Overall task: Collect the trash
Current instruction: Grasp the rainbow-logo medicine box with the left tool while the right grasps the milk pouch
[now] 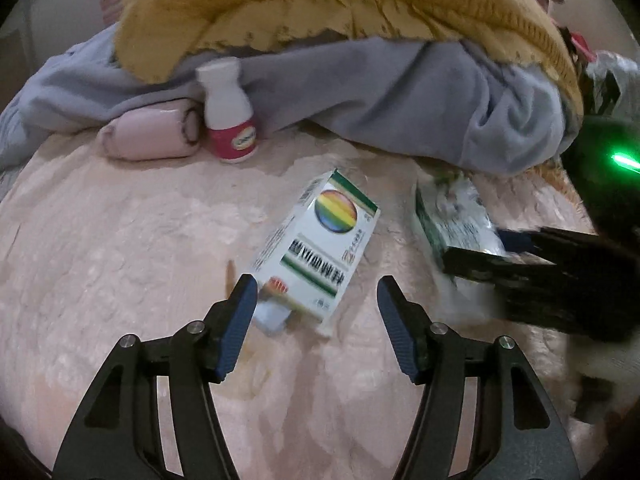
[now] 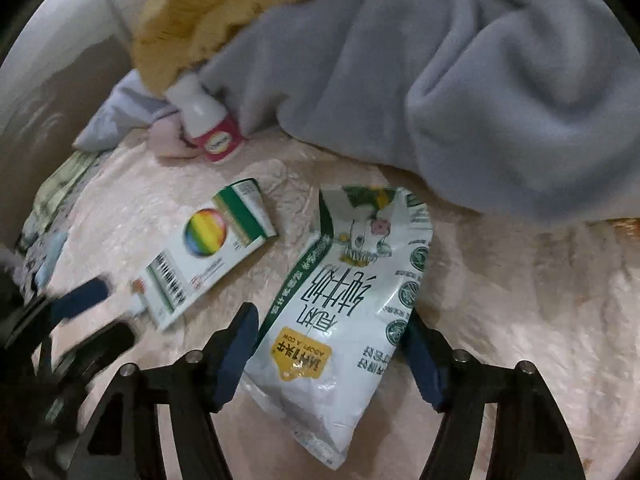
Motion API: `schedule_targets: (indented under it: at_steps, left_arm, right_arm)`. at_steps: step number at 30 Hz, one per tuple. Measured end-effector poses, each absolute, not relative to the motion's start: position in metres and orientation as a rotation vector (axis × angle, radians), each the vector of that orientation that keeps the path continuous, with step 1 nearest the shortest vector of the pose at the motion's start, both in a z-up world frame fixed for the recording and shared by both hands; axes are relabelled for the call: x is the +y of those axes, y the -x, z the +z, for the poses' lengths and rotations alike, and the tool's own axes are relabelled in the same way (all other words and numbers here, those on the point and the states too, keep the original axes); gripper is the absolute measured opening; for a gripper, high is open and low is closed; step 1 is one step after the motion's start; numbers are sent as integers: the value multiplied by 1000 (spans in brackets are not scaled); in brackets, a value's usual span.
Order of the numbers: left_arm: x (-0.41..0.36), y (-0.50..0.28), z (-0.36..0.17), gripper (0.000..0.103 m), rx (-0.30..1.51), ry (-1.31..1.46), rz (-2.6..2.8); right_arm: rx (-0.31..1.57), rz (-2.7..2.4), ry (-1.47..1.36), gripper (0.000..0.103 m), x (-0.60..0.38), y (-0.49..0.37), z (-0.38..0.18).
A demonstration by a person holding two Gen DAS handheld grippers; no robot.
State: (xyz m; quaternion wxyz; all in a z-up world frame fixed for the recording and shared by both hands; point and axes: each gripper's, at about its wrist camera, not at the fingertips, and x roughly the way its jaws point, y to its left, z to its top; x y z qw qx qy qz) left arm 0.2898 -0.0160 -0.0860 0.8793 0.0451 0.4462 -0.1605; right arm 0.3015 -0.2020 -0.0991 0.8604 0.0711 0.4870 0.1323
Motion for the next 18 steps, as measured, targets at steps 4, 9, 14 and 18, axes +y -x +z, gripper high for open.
schedule_targets:
  at_steps: [4, 9, 14, 18]
  left_arm:
    - [-33, -315, -98, 61, 940, -151, -308]
    - [-51, -330, -107, 62, 950, -215, -309]
    - [-61, -330, -109, 62, 954, -249, -307]
    - [-53, -322, -111, 53, 975, -245, -324]
  right_arm:
    - [999, 303, -127, 37, -229, -266, -82]
    - [1046, 286, -157, 60, -245, -263, -84]
    - [1069, 286, -214, 71, -232, -278, -96]
    - [1063, 263, -198, 71, -230, -271, -98]
